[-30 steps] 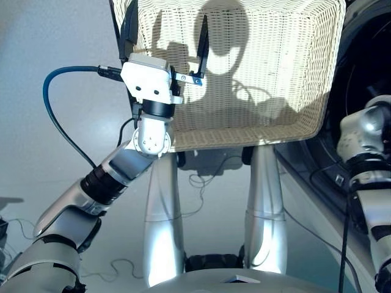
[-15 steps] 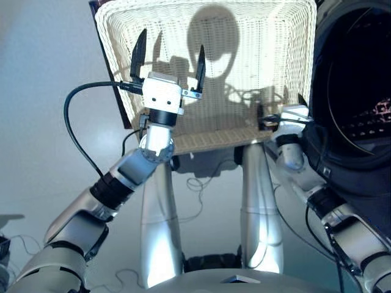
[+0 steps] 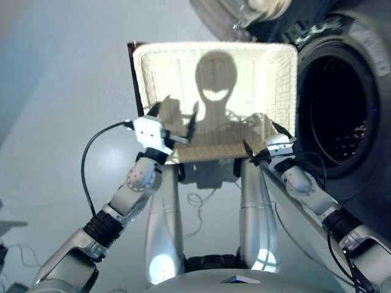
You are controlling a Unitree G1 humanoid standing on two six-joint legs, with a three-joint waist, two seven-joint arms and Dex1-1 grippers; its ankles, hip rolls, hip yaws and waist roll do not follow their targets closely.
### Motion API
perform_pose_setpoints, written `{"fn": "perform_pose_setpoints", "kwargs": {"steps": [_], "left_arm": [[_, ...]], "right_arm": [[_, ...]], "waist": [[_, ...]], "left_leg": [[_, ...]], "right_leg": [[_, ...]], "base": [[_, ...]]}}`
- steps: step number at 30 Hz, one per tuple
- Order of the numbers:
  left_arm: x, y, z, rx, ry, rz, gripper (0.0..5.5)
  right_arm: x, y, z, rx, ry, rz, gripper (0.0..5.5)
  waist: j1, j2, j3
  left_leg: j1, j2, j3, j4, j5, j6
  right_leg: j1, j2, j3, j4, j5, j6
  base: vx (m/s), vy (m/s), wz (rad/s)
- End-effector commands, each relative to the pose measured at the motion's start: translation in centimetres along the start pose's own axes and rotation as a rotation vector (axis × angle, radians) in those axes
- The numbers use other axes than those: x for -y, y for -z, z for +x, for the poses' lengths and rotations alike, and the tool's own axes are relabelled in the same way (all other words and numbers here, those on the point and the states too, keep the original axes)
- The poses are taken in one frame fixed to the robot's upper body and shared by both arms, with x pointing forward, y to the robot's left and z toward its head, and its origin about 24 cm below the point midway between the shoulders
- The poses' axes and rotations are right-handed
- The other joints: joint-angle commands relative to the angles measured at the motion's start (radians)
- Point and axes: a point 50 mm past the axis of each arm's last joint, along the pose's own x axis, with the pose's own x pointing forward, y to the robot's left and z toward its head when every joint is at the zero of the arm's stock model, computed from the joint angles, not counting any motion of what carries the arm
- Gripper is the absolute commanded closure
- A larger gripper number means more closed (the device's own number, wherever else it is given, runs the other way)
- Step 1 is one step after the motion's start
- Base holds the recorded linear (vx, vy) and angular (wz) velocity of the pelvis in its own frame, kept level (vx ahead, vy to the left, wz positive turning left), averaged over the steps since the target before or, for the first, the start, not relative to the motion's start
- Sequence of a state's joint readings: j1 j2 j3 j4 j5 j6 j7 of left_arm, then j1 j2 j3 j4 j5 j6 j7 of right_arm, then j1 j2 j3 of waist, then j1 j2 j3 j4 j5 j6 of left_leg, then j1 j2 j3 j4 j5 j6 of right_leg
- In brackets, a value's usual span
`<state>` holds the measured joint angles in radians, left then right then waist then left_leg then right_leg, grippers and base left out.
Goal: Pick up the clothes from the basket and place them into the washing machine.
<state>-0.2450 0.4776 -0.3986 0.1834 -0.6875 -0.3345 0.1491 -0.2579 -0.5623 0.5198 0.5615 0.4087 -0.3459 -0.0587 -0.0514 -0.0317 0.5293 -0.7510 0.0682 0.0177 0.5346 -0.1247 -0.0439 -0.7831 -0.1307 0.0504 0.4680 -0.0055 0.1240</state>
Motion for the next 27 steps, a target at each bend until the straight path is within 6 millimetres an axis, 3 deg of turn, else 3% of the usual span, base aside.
{"fn": "perform_pose_setpoints", "kwargs": {"steps": [1,3,4,7,11,15,17,21,27], "left_arm": [[0.5,1.5,-0.5,-0.033,0.077,-0.036,0.0],[-0.7,4.2,-1.5,-0.133,0.02,-0.046,0.0],[-1.1,4.6,-1.8,-0.149,0.016,-0.043,0.0],[-3.2,8.0,-4.6,-0.291,-0.1,-0.053,0.0],[-5.6,11.7,-9.6,-0.495,-0.217,-0.007,0.0],[-7.8,15.2,-16.1,-0.789,-0.383,0.052,0.0],[-7.9,15.9,-18.0,-0.851,-0.394,0.027,0.0],[-8.0,17.0,-22.0,-0.999,-0.417,-0.008,0.0],[-7.7,17.7,-24.6,-1.113,-0.462,-0.016,0.0]], "right_arm": [[0.7,1.1,-0.6,-0.038,0.017,0.031,0.0],[0.7,3.0,-1.2,-0.119,0.043,0.08,0.0],[0.8,3.4,-1.6,-0.132,0.054,0.095,0.0],[0.5,5.7,-3.0,-0.22,0.095,0.167,0.0],[-0.3,8.8,-5.7,-0.348,0.14,0.242,0.0],[-1.1,11.6,-8.3,-0.481,0.199,0.323,0.0],[-1.7,12.6,-9.5,-0.552,0.158,0.26,0.0],[-2.2,14.6,-12.4,-0.669,0.195,0.308,0.0],[-4.2,17.2,-16.5,-0.863,0.272,0.47,0.0]], "waist": [[0.004,0.024,-0.009],[0.011,0.023,-0.009],[0.012,0.022,-0.009],[0.021,0.022,-0.035],[0.028,0.022,-0.122],[0.027,0.018,-0.216],[0.03,0.019,-0.262],[0.024,0.021,-0.328],[0.027,0.019,-0.396]], "left_leg": [[0.18,-0.026,0.045,-0.168,0.087,-0.003],[0.29,-0.026,0.048,-0.227,0.099,-0.012],[0.334,-0.027,0.047,-0.243,0.101,-0.014],[0.473,-0.027,0.041,-0.342,0.121,-0.022],[0.589,-0.023,0.038,-0.44,0.14,-0.029],[0.688,-0.023,0.054,-0.527,0.153,-0.034],[0.729,-0.022,0.06,-0.568,0.159,-0.035],[0.789,-0.018,0.06,-0.622,0.166,-0.037],[0.808,-0.018,0.037,-0.622,0.155,-0.034]], "right_leg": [[0.148,0.023,-0.061,-0.059,0.018,0.005],[0.265,0.02,-0.077,-0.119,0.029,0.008],[0.31,0.017,-0.084,-0.14,0.033,0.01],[0.45,0.013,-0.1,-0.222,0.046,0.017],[0.565,0.002,-0.119,-0.324,0.063,0.024],[0.661,-0.017,-0.131,-0.414,0.093,0.037],[0.697,-0.023,-0.134,-0.453,0.105,0.046],[0.753,-0.018,-0.142,-0.479,0.099,0.046],[0.801,-0.02,-0.166,-0.5,0.088,0.047]], "base": [[0.141,-0.009,-0.012],[0.151,0.0,0.005],[0.154,0.018,0.02],[0.17,0.009,0.071],[0.185,0.008,0.112],[0.162,0.038,0.08],[0.181,0.038,-0.047],[0.153,0.023,-0.064],[0.095,0.004,0.081]]}}
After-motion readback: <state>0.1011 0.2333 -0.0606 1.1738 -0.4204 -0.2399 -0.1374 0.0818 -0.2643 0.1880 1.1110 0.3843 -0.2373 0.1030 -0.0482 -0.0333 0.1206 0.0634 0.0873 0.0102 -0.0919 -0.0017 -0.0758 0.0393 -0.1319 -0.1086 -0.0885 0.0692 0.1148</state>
